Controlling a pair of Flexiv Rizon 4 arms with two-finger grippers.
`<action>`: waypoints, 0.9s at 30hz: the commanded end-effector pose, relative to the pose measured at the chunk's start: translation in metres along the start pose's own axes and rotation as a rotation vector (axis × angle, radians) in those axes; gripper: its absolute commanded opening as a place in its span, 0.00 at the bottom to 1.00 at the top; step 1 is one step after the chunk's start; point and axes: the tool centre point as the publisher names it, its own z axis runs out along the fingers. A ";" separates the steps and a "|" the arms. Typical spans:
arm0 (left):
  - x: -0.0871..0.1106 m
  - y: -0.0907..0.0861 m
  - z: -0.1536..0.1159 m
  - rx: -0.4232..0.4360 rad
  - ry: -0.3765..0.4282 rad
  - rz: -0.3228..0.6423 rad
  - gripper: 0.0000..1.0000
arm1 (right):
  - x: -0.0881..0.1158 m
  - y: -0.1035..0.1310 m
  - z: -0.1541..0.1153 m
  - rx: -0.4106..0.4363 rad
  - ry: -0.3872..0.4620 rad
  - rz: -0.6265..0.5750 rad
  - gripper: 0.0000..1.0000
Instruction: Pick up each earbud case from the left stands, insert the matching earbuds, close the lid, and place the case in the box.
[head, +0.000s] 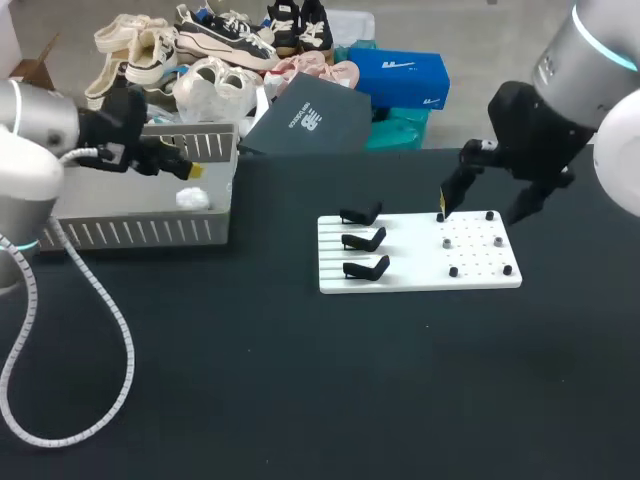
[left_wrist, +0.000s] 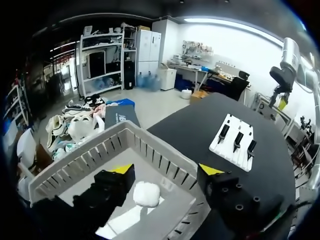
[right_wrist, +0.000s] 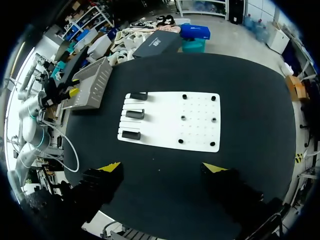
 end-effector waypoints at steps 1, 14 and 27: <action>-0.028 -0.042 -0.028 0.093 -0.046 0.105 1.00 | 0.001 0.000 0.000 0.000 -0.004 0.000 1.00; -0.031 -0.132 -0.006 0.474 -0.124 0.206 1.00 | 0.001 0.000 0.000 0.000 -0.004 0.000 1.00; -0.017 -0.167 0.029 0.601 -0.132 0.271 1.00 | 0.001 0.000 0.000 0.000 -0.004 0.000 1.00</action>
